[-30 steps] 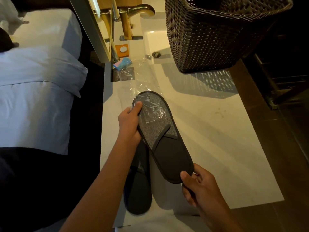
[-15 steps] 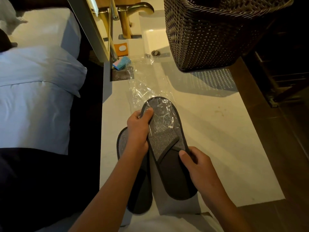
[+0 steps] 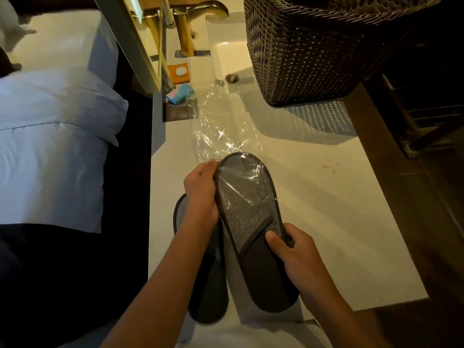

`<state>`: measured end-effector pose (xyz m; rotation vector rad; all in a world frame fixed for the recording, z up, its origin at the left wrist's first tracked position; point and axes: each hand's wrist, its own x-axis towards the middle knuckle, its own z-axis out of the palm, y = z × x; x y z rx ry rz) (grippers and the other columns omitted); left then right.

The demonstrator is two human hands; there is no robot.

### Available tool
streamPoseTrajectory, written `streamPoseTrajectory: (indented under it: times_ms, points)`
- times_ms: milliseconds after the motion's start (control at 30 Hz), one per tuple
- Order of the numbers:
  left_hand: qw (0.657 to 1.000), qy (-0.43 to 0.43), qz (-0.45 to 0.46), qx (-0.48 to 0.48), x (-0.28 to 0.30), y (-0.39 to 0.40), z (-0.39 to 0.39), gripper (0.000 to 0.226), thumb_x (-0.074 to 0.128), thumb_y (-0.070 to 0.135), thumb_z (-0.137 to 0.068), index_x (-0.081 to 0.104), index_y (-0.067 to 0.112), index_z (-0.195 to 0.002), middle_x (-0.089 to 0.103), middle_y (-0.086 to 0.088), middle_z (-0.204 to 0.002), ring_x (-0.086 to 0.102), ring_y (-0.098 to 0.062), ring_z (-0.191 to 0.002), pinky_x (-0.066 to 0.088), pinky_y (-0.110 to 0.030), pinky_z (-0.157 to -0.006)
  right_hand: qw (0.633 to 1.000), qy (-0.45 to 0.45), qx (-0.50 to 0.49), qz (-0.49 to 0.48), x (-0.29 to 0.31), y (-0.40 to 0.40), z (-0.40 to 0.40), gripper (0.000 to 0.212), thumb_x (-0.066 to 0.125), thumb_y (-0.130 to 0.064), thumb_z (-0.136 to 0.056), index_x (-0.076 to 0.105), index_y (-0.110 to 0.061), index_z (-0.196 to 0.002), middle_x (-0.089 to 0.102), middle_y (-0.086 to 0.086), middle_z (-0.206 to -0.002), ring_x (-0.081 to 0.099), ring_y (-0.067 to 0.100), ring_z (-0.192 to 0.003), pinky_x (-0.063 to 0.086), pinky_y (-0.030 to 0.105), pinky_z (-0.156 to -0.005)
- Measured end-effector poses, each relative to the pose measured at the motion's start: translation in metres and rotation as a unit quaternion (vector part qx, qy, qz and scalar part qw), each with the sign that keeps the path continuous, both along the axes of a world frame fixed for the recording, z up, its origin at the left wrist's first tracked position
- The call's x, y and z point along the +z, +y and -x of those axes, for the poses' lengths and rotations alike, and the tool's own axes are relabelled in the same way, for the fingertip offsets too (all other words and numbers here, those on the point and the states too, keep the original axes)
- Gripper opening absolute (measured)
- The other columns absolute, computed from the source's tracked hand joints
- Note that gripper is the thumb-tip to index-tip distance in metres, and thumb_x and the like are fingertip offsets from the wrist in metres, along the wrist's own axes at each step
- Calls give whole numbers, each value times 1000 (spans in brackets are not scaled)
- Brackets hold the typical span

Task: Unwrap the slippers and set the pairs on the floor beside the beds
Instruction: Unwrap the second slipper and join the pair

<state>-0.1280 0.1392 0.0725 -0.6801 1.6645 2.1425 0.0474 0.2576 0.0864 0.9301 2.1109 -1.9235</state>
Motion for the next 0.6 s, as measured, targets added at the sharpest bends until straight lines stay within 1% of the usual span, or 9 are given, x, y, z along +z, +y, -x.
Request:
streamPoseTrajectory:
  times_ms: [67,133,233,333,367,433,500,567,600]
  points:
    - [1000,3,5,1,-2,2,8,18,68,16,-89,77,0,-93,70,-3,-65,67,-17,-63,61,-35,-69,1000,-4,-2,1,-2,2,-2,13,59,-39,-93,67,-28,-94,73,-19,-84,71,-2,-76,52,12,-52]
    - [1000,6,5,-3,-2,7,17,20,68,13,-89,75,-4,-98,73,-2,-65,69,-13,-60,59,-29,-64,1000,-5,-10,13,-3,4,-2,12,59,-40,-93,66,-31,-96,72,-24,-86,70,-5,-78,53,10,-53]
    - [1000,10,-15,-5,-2,18,33,19,63,12,-95,72,-5,-97,77,-5,-71,72,-11,-60,59,-24,-59,999,-1,-29,41,-5,8,-1,10,60,-39,-92,64,-36,-101,71,-28,-90,70,-6,-82,55,11,-57]
    - [999,12,-33,-7,-3,31,54,14,59,8,-97,67,-3,-96,76,-5,-64,70,-11,-54,58,-22,-54,996,-10,-43,71,-6,12,2,6,62,-34,-93,66,-35,-96,75,-21,-89,73,0,-81,57,14,-58]
    - [999,7,-32,-9,-3,36,62,12,59,7,-96,67,-3,-96,75,-6,-65,69,-12,-53,59,-24,-55,996,-15,-45,79,-6,14,3,5,63,-33,-93,67,-33,-93,76,-18,-89,74,2,-81,58,16,-59]
    - [1000,-3,-17,-19,-6,45,76,13,60,5,-95,67,-4,-100,75,-12,-73,68,-13,-51,57,-25,-57,995,-24,-46,84,-8,18,5,5,64,-30,-93,68,-28,-90,76,-13,-88,73,4,-80,59,19,-61]
    - [1000,-2,-1,-28,-11,54,91,11,60,5,-95,67,-2,-99,74,-13,-77,67,-13,-50,56,-27,-58,994,-31,-49,88,-10,22,9,7,64,-28,-93,67,-23,-90,75,-15,-85,72,2,-79,58,17,-59]
    - [999,0,15,-34,-14,63,105,8,59,6,-96,65,2,-94,73,-12,-76,68,-13,-51,55,-26,-54,992,-41,-61,99,-11,25,12,5,64,-28,-93,67,-24,-92,75,-17,-85,72,0,-78,56,14,-57]
    - [999,-1,22,-34,-16,68,112,7,59,5,-96,64,2,-94,72,-13,-75,66,-14,-51,55,-24,-51,991,-45,-70,107,-13,26,13,4,65,-28,-92,68,-26,-92,76,-16,-86,73,1,-79,57,16,-58]
